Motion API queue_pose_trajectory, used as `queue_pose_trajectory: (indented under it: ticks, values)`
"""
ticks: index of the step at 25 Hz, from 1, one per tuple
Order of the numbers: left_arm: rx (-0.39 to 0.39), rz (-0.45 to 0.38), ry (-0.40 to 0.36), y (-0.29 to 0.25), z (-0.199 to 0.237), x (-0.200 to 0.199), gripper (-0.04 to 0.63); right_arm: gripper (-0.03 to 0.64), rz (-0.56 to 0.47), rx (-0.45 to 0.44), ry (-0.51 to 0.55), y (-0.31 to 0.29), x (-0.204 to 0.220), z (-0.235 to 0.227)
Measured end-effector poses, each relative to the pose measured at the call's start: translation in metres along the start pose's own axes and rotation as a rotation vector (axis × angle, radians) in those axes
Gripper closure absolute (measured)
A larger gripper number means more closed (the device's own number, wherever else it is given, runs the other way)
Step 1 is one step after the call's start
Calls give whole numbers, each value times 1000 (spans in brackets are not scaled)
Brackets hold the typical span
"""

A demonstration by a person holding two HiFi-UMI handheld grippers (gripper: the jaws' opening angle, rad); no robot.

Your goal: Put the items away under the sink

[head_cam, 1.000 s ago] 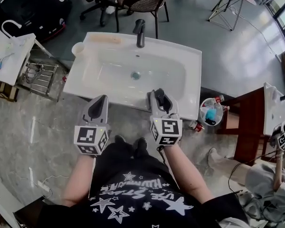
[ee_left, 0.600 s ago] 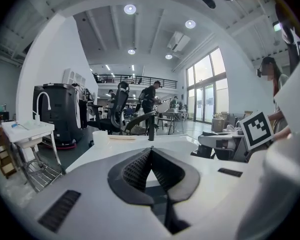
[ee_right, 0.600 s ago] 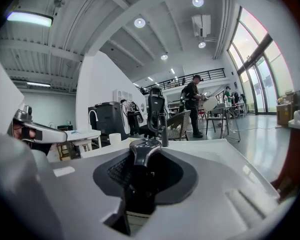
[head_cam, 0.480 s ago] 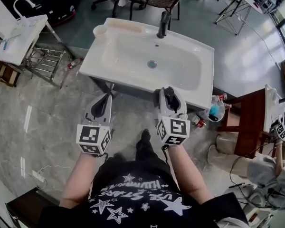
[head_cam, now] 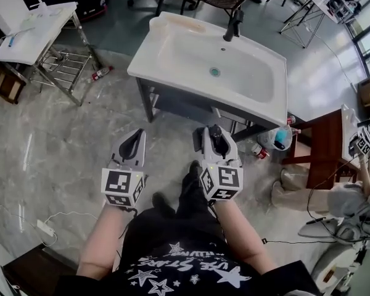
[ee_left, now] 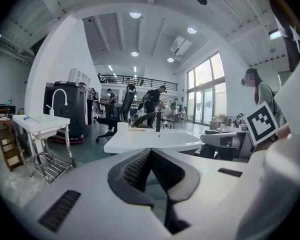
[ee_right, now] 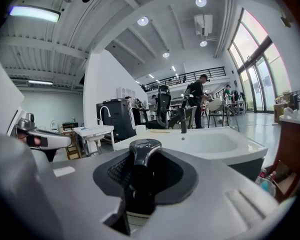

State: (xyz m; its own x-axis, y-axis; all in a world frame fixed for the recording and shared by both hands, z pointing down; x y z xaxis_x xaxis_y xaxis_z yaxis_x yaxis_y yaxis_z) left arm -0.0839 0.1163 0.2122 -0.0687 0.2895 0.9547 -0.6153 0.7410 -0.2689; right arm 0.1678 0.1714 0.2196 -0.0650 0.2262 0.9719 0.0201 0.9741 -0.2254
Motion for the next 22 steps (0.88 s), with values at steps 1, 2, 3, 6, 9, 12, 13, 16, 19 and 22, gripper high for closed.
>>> queue_pose_trajectory:
  ticks: [1,2,3,6,9,12,13,16,19,22]
  values:
    - [0,0,4,4,4,6,586,526,9,-2,-2,3,6,8]
    - [-1,3,8,8,8,11,586,526,20,-4,-5,5,11,15]
    - [-5,6,14,11,13,17,586,526,33,-3,-10,6,17,21]
    - [-18,9,34,17,24,34,586,526,68,-2,-19,4,34,33]
    - [-32,8,48,15,36,54,586,526,87,-15,-16,-7,56,39]
    - [-57,0,57,5,52,73,586,526,95,-42,-18,-29,80,41]
    - [-66,-7,64,2,56,79,586,526,98,-53,-15,-37,88,41]
    - [-91,-26,80,-9,65,101,586,526,102,-78,1,-64,115,40]
    - [-100,-23,74,-30,78,132,586,526,94,-84,-3,-96,147,39]
    - [-95,-12,73,-57,87,168,586,526,104,-97,-9,-129,187,37]
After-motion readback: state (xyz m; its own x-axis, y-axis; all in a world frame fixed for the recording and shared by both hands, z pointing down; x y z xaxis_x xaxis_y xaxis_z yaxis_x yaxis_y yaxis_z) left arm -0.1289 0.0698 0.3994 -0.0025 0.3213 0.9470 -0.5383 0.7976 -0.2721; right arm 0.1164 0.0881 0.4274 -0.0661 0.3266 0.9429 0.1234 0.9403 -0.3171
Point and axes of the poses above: the fingertips, and each gripper's own axes: y backward along the fingers, z to its left, x out of its underside, the point moved 9 cm from there along y, backward along the fingers, and after that the axes turned 2 degrees about y, right-handed, at the moved point
